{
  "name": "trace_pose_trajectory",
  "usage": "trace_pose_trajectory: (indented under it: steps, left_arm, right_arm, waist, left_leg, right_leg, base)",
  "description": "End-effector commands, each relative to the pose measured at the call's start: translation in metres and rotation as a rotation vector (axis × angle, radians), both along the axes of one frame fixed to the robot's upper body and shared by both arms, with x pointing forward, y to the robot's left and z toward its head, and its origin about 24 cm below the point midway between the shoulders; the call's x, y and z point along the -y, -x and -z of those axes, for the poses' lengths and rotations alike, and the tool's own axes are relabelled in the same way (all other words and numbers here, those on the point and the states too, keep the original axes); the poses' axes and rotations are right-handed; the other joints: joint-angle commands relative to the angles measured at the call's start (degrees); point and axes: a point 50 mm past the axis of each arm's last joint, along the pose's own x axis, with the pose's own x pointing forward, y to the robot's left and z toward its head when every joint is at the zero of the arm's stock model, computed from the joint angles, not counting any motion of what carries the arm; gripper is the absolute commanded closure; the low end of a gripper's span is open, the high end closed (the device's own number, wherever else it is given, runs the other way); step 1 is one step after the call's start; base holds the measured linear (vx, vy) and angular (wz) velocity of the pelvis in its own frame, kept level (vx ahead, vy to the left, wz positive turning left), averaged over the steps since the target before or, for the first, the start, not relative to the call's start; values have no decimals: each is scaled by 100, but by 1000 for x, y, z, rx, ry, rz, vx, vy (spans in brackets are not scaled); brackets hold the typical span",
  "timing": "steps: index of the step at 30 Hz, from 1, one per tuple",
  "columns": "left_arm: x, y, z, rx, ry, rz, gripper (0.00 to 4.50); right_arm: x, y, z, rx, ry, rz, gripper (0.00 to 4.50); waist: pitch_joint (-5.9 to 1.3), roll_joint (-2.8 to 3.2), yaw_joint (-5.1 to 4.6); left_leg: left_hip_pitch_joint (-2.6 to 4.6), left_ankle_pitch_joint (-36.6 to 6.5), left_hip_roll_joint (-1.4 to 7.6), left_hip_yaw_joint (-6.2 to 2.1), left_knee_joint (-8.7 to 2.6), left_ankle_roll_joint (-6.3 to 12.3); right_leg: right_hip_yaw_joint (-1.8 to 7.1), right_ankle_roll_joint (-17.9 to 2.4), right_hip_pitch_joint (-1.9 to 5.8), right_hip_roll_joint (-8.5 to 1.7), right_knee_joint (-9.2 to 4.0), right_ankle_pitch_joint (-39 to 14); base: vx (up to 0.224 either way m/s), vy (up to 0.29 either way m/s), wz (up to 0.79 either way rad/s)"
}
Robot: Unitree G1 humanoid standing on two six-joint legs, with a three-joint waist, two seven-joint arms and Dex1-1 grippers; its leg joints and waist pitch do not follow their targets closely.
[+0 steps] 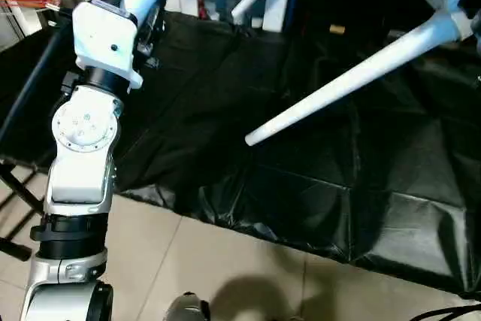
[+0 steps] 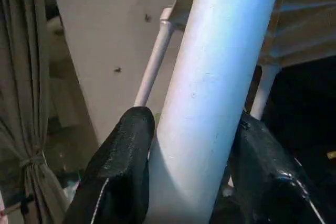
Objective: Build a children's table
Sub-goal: Flip table
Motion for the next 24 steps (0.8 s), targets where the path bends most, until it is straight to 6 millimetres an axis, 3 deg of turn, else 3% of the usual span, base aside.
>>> trace_pose_trajectory:
  steps: [1,4,7,9,10,12,18,24]
  left_arm:
    - [-9,-10,27,-162,71,-26,251]
    - [-10,-10,24,-160,62,-32,254]
    - [-9,-11,21,-159,33,-19,260]
    - [-9,-13,18,-156,16,-12,262]
    - [-9,-14,18,-155,13,-12,270]
    - [-9,-15,15,-153,5,-9,276]
    - [-10,-25,3,-148,-31,0,280]
    - [-9,-32,1,-163,-48,4,281]
  right_arm:
    - [9,13,-28,131,-125,-19,165]
    - [8,13,-27,127,-119,-24,142]
    - [8,14,-26,124,-107,-23,104]
    - [9,15,-25,122,-103,-18,97]
    - [9,15,-25,122,-104,-18,85]
    - [10,15,-25,121,-103,-10,60]
    - [10,15,-18,102,-113,-17,9]
    - [1,21,-14,101,-99,-120,0]
  waist:
    - [-445,-48,-70]
    - [-461,-25,-58]
    - [-452,-57,-64]
    - [-472,-59,-56]
    - [-468,-47,-52]
    - [-484,-62,-54]
    - [-491,-61,-52]
    - [-483,-40,-76]
  left_leg:
    - [294,-1813,383,-233,-449,-151]
    - [287,-1721,382,-243,-447,-190]
    - [298,-1799,359,-227,-446,-184]
    - [255,-1625,374,-244,-453,-185]
    - [277,-1623,368,-234,-447,-172]
    - [251,-1474,373,-239,-450,-156]
    - [245,-1316,365,-227,-442,-124]
    - [256,-1428,368,-227,-446,-129]
  right_leg:
    - [357,-505,170,-574,-568,-2077]
    - [367,-505,180,-594,-564,-2024]
    - [369,-497,166,-576,-563,-2000]
    - [374,-529,218,-596,-532,-1851]
    - [376,-560,189,-586,-540,-1795]
    - [374,-634,228,-582,-492,-1521]
    - [375,-745,248,-578,-461,-1266]
    - [380,-734,258,-588,-490,-1358]
  base:
    - [0,0,0]
    - [0,0,0]
    - [0,0,0]
    - [0,0,0]
    - [0,0,0]
    - [0,0,0]
    - [0,0,0]
    - [0,0,0]
